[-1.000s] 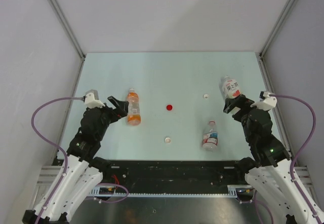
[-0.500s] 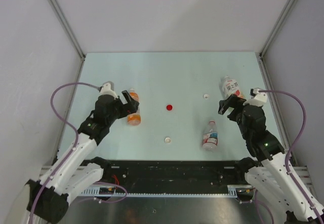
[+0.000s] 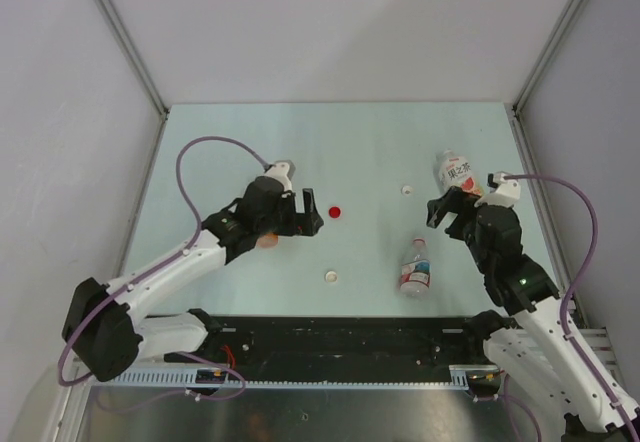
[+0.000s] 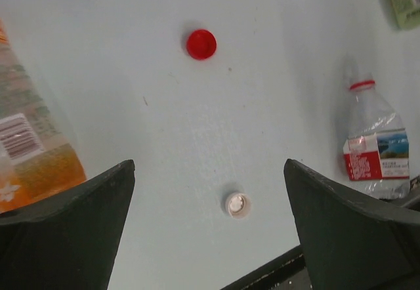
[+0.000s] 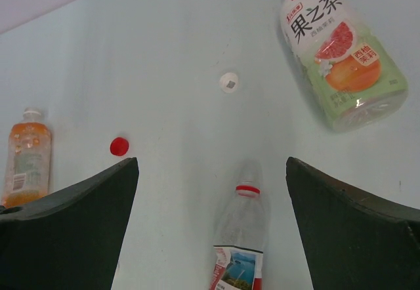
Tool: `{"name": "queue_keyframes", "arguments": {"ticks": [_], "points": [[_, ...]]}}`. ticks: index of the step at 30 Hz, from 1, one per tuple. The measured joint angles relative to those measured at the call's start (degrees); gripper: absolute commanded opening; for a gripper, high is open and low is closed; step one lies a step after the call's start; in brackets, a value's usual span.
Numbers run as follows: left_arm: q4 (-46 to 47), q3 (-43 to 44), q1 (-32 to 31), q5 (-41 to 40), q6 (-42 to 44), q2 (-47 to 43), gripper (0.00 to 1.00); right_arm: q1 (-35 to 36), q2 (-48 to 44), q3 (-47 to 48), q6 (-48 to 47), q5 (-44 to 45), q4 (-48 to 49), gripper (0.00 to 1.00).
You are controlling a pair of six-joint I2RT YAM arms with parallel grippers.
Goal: Screw on the bottle caps
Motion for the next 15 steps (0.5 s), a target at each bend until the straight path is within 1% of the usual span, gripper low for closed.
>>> {"name": "queue_keyframes", "arguments": {"ticks": [4,6,8,12,14,15], "points": [[-0.1,-0.5,-3.0,2.3,0.4,2.1,0.99,-0.1,1.6,0.0,-0.3,-1.6,0.0,0.99],[-0.1,-1.3,-4.6,3.1,0.5,2.2,0.96,-0.2,2.2,0.0,-0.7,-2.3,0.0,0.99],[-0.1,-1.9,-6.2,3.9,0.5,2.8,0.91,-0.4,2.8,0.0,-1.1,-3.0,0.0,0.99],[0.0,-2.6,-9.0,6.4,0.4,6.8,0.70,-1.2,3.2,0.0,-1.5,-4.3,0.0,0.99],[0.1,-2.9,-10.4,7.3,0.4,9.7,0.65,-1.6,3.5,0.0,-1.5,-4.9,0.0,0.99],[0.1,-3.0,-11.0,7.6,0.3,10.8,0.63,-1.8,3.8,0.0,-1.5,-5.2,0.0,0.99]]}}
